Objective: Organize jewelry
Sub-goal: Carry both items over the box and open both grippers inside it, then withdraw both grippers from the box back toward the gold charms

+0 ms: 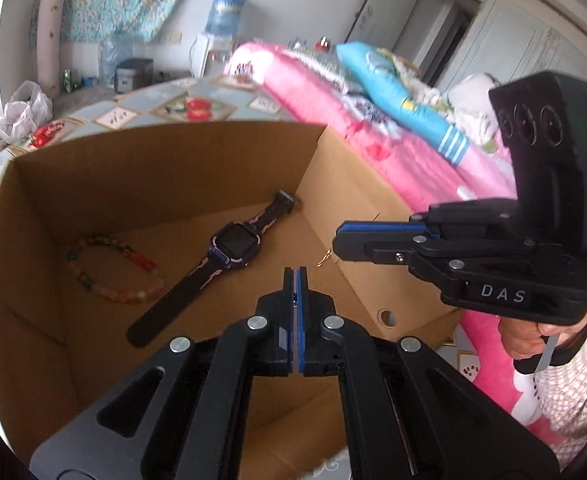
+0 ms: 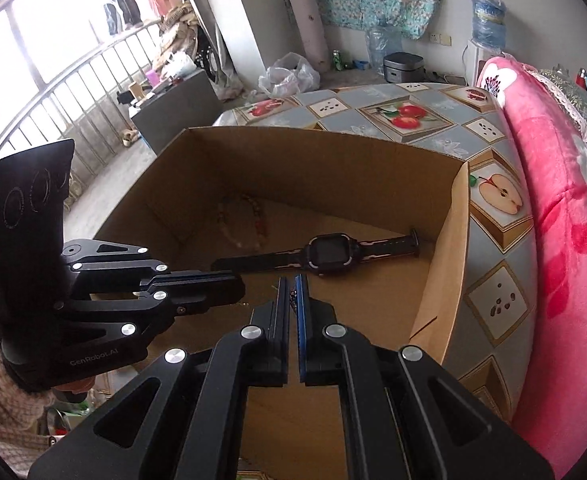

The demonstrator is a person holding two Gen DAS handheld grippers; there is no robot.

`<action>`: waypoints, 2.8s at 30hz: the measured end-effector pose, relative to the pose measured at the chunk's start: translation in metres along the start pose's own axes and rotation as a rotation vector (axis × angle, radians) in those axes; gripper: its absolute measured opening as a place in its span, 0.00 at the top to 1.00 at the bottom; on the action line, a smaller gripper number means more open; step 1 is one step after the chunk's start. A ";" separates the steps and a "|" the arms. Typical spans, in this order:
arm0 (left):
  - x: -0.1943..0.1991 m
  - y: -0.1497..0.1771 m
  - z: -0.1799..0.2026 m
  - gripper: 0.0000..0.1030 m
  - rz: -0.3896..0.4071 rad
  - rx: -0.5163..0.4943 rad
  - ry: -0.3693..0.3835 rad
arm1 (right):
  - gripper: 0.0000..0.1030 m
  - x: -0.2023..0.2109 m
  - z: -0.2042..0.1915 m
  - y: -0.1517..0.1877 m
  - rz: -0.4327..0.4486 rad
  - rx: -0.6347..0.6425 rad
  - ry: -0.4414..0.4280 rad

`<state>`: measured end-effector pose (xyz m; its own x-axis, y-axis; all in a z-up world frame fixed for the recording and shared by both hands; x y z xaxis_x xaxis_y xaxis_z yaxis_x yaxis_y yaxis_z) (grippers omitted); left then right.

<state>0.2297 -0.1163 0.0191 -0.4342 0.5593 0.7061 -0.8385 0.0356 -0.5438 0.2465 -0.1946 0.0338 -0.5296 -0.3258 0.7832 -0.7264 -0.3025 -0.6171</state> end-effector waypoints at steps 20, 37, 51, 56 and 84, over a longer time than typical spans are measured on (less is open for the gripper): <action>-0.001 -0.005 0.000 0.99 0.023 0.002 -0.037 | 0.95 0.015 0.010 0.000 0.040 -0.009 0.035; 0.112 0.038 0.019 0.56 0.252 -0.079 -0.008 | 0.76 0.104 -0.031 0.062 0.309 -0.022 -0.032; 0.069 0.106 -0.015 0.37 0.069 0.014 -0.002 | 0.76 0.044 -0.030 0.115 0.127 -0.208 -0.072; 0.061 0.099 -0.033 0.37 0.086 0.047 -0.044 | 0.76 0.029 -0.016 0.116 0.132 -0.299 -0.070; 0.047 0.146 -0.021 0.28 0.002 -0.075 -0.133 | 0.35 0.023 -0.023 0.171 -0.024 -0.190 0.229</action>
<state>0.0941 -0.0670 -0.0365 -0.4795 0.4449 0.7564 -0.8130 0.0992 -0.5737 0.0999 -0.2327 -0.0523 -0.5807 -0.1031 0.8076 -0.7975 -0.1276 -0.5897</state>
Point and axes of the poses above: each gripper's, at about its wrist camera, not at the fingertips, and x roughly against the way its jaws point, z to its right, y to its underside, the point moved 7 cm from there along -x, roughly the way its jaws point, and after that the axes turned 13 degrees about x, right-handed, at the moved point
